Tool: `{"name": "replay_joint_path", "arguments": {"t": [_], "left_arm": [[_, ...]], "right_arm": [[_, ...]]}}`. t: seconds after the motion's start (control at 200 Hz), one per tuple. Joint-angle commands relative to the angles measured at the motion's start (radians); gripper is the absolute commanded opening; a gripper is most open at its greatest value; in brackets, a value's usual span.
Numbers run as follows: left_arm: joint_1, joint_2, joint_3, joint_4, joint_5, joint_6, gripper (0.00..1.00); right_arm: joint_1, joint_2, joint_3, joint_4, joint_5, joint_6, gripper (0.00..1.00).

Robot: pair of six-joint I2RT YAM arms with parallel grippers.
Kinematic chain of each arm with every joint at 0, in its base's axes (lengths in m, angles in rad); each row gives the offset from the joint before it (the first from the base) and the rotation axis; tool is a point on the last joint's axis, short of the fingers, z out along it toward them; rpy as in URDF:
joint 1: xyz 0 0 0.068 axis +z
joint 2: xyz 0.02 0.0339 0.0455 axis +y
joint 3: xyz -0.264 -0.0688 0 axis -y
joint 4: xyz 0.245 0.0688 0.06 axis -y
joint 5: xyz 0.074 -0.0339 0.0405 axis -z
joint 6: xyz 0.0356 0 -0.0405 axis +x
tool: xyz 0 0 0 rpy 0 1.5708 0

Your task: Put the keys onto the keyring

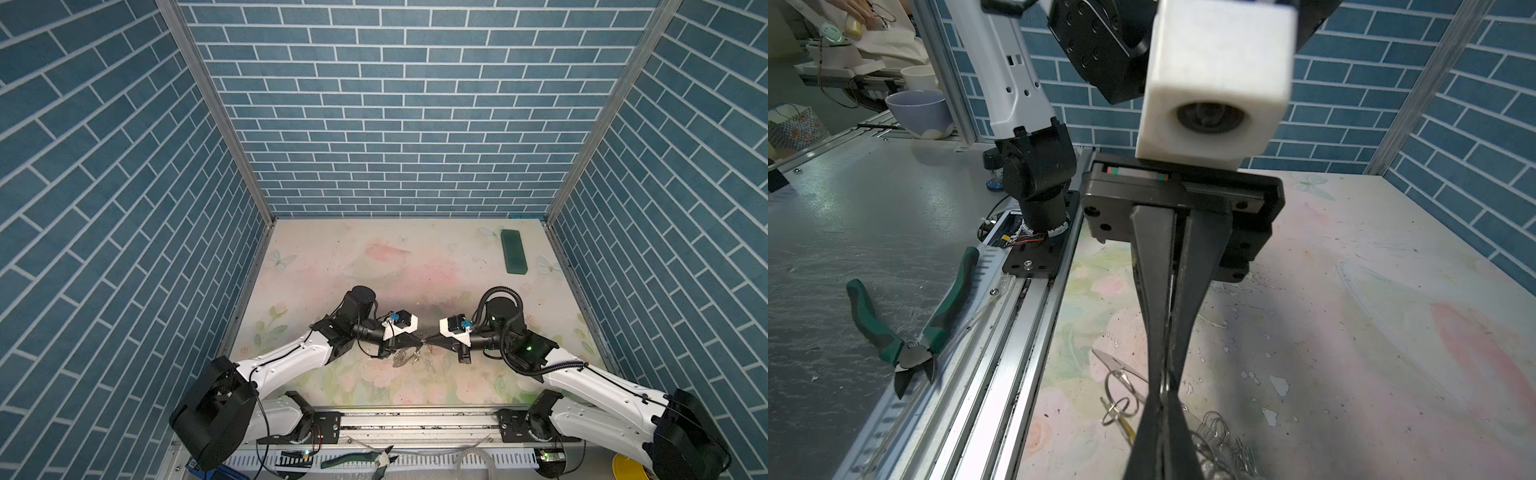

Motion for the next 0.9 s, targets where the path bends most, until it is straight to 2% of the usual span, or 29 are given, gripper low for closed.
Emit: {"name": "replay_joint_path", "arguments": {"t": [0.0,0.19,0.285,0.455,0.755,0.89], "left_arm": [[-0.005,-0.003,0.002,-0.012,0.033,0.026,0.00],[-0.024,-0.010,0.009,-0.064,0.043,0.085,0.00],[-0.040,-0.012,0.001,-0.099,0.062,0.186,0.00],[-0.046,-0.024,0.005,-0.126,0.068,0.215,0.00],[-0.051,-0.047,-0.027,-0.078,0.104,0.245,0.00],[-0.052,-0.058,-0.044,-0.026,0.088,0.224,0.00]], "right_arm": [[0.006,0.016,0.049,0.026,-0.039,-0.021,0.00],[-0.009,0.055,0.089,-0.013,-0.122,-0.050,0.00],[-0.017,0.085,0.127,-0.064,-0.168,-0.085,0.00],[-0.022,0.137,0.181,-0.172,-0.222,-0.152,0.00],[-0.027,0.183,0.202,-0.197,-0.229,-0.167,0.00],[-0.028,0.218,0.224,-0.213,-0.185,-0.164,0.00]]}}
